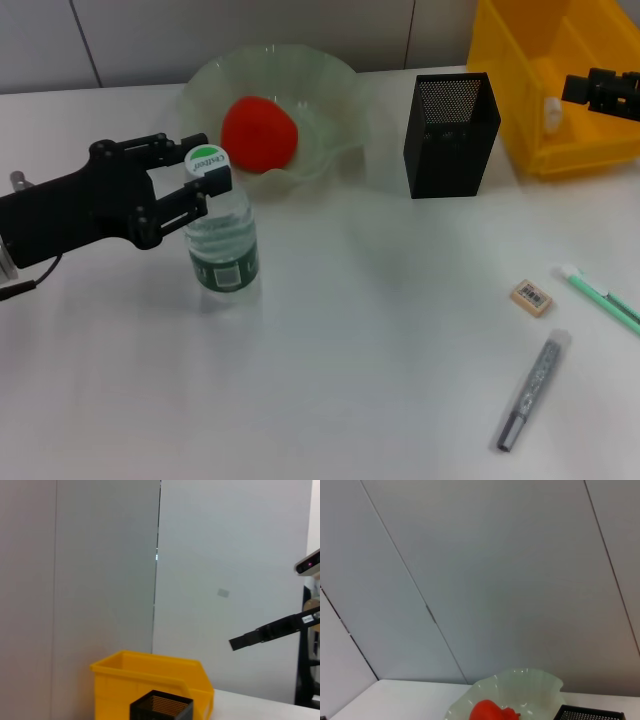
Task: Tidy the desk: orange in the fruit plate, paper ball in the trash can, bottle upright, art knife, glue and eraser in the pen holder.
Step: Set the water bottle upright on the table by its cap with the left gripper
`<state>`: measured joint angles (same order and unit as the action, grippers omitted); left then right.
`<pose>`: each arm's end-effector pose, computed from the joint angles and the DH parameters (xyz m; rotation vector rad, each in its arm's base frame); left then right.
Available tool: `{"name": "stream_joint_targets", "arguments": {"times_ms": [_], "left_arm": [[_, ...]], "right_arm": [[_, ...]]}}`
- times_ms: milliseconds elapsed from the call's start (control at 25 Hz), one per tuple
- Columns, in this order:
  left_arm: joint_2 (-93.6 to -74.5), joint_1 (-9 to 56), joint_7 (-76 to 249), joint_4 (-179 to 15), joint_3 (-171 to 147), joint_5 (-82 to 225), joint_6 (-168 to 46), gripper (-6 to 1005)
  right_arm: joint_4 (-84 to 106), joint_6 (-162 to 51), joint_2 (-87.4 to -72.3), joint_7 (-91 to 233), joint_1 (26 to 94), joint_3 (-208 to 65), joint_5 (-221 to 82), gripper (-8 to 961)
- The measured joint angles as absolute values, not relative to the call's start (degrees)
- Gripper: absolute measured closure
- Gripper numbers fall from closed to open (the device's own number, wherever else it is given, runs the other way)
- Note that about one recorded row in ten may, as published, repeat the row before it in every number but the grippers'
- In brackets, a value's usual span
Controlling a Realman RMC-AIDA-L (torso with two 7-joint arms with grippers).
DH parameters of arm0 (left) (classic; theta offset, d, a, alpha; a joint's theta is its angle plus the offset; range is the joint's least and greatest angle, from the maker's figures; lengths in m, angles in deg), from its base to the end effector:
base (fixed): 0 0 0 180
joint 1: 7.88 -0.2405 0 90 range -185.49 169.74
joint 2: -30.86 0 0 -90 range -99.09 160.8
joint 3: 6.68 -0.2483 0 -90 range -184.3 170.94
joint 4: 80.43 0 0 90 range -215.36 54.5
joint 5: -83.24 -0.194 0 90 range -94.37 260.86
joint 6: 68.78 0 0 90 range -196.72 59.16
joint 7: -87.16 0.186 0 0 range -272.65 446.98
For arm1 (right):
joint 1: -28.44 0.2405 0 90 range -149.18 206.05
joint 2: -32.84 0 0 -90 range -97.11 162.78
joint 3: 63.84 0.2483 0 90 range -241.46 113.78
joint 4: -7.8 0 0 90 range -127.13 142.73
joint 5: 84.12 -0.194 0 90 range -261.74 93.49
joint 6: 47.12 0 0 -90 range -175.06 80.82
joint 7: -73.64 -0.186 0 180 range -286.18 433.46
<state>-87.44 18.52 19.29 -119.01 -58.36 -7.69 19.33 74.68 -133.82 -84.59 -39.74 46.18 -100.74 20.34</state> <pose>-0.1970 0.3337 -0.0138 -2.5844 -0.3099 -0.9560 0.2513 0.3386 0.0943 -2.2302 0.9922 0.7950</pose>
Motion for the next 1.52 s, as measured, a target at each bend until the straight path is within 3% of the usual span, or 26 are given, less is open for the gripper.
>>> {"name": "stream_joint_targets", "arguments": {"times_ms": [1520], "left_arm": [[-87.28,18.29,21.91,-118.58,-49.91,-7.48,6.42,560]], "right_arm": [[74.6,-136.99,-85.49,-38.33,45.09,-101.19,20.57,373]]}}
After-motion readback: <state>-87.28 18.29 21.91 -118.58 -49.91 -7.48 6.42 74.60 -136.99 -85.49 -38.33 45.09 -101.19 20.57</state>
